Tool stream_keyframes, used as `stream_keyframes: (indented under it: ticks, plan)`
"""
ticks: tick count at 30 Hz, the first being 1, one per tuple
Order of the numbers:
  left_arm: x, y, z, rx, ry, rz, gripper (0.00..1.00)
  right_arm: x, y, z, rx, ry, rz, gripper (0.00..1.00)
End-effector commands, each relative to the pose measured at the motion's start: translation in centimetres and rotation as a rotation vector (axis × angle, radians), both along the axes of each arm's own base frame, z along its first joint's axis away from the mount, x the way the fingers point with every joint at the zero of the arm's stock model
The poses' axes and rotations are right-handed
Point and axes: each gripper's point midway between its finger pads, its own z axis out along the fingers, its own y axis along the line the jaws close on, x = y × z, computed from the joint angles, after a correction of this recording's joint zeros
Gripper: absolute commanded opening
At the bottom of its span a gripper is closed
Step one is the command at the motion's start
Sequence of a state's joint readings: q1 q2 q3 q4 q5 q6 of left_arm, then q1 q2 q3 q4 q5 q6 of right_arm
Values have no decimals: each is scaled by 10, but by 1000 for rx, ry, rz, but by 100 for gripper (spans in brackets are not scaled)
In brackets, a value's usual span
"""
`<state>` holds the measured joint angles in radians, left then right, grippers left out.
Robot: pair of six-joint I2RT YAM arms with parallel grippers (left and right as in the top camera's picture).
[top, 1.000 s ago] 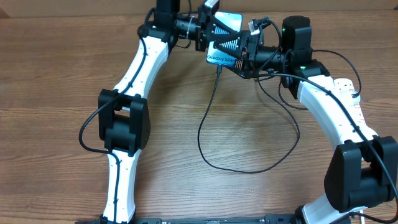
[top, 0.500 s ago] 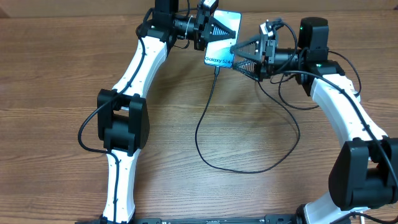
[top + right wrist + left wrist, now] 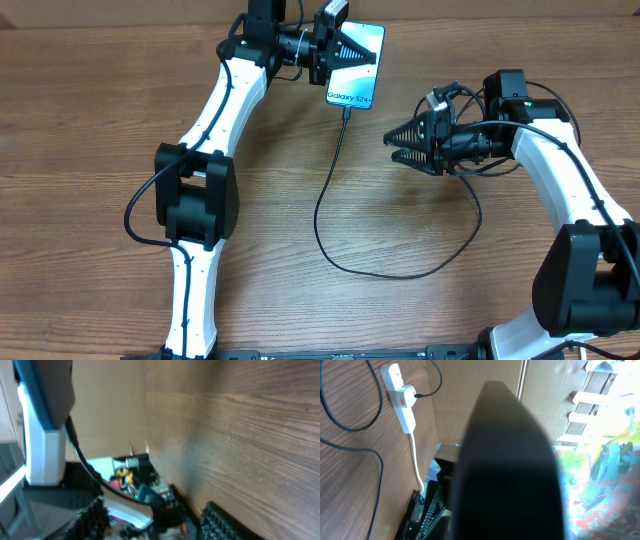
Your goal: Plug charger to phone and switch on socket
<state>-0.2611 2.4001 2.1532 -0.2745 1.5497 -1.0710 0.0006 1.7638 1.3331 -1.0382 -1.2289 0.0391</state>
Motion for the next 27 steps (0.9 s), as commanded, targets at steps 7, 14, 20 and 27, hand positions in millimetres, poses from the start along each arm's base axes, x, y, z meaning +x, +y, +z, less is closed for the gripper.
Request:
stream_keyframes:
  ticks: [7, 14, 20, 27]
  plan:
    - [-31, 8, 13, -24, -15, -26, 4, -11, 2, 10, 49, -87, 57, 10]
    - [-52, 25, 16, -32, -43, 1, 4, -19, 2, 11, 50, -76, 70, 19]
    - [-50, 23, 13, -21, -67, 4, 4, -18, 2, 11, 49, -74, 69, 57]
    - [-53, 19, 12, -11, -71, -3, 4, -30, -2, 1, -30, -11, 74, 60]
